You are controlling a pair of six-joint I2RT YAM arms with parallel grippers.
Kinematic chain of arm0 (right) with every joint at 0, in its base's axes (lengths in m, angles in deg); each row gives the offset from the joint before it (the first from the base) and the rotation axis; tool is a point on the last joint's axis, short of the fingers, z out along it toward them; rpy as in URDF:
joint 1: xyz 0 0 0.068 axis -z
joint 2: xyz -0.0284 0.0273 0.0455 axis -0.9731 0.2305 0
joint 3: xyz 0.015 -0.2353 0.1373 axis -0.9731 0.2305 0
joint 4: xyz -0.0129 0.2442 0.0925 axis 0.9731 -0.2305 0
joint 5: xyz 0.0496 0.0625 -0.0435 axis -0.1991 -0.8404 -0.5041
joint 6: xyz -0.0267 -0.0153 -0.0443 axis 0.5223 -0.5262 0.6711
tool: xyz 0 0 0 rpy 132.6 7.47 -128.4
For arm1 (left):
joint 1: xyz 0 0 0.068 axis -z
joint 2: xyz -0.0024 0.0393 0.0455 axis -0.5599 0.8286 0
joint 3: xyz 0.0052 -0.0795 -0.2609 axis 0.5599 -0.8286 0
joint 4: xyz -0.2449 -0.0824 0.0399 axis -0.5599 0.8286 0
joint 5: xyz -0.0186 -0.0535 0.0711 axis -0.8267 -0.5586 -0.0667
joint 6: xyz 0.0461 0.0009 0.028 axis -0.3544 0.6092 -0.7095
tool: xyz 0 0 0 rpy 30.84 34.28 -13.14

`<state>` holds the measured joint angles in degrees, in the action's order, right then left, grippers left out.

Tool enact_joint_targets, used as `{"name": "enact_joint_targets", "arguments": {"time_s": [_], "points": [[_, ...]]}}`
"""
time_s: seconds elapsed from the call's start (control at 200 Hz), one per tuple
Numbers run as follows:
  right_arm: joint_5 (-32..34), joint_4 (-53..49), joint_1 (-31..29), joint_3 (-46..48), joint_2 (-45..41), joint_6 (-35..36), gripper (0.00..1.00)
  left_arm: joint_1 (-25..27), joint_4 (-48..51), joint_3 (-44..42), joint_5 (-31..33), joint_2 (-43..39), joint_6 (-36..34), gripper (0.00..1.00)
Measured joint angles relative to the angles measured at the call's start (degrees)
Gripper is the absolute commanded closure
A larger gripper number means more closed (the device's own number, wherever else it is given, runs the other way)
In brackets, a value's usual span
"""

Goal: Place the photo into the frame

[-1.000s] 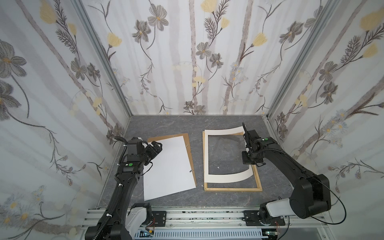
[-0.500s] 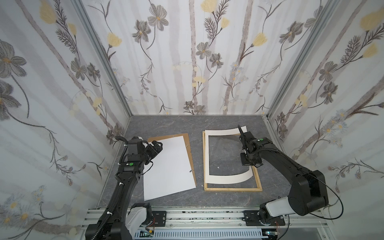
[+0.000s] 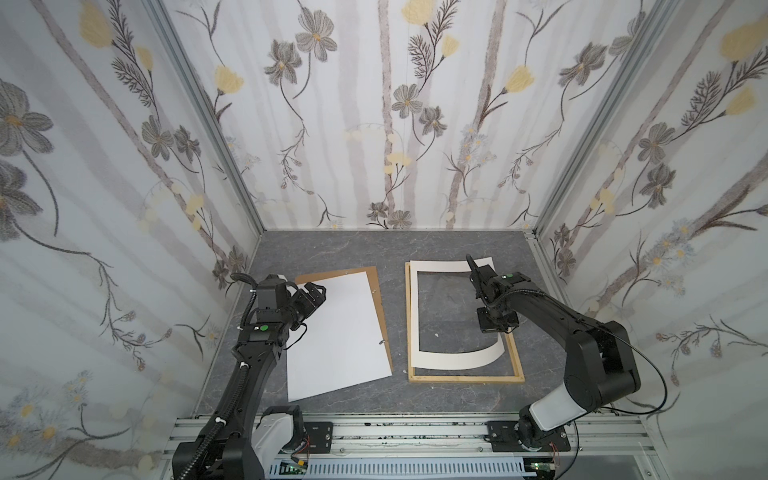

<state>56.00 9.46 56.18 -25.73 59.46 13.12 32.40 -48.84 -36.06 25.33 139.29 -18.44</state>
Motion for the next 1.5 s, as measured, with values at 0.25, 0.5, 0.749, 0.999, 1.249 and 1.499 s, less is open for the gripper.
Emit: {"name": "enact_joint_targets", "arguments": {"time_s": [0.25,0.5,0.749,0.999,1.249,1.499], "points": [[1.88,0.44,-2.78,-4.85,3.52,1.53,1.00,0.00,-0.96,-0.11,-0.39,0.35,-0.02,0.04],[2.93,-0.15,-2.19,-4.52,5.68,1.97,0.99,0.00,-0.98,-0.11,-0.39,0.92,-0.07,0.04],[6.01,0.09,-0.39,-2.62,5.31,0.33,0.99,0.00,-1.09,-0.09,-0.39,1.46,-0.07,0.04],[6.60,2.21,1.20,0.68,7.08,-0.68,0.98,0.00,-1.31,-0.09,-0.39,1.49,-0.07,0.04],[5.03,4.46,2.62,4.15,5.66,-1.14,0.98,0.00,-1.40,-0.11,-0.39,1.49,-0.07,0.04],[3.41,5.09,4.42,5.22,2.95,-1.33,0.97,0.00,-1.84,-0.13,-0.44,1.51,-0.07,0.04]]}}
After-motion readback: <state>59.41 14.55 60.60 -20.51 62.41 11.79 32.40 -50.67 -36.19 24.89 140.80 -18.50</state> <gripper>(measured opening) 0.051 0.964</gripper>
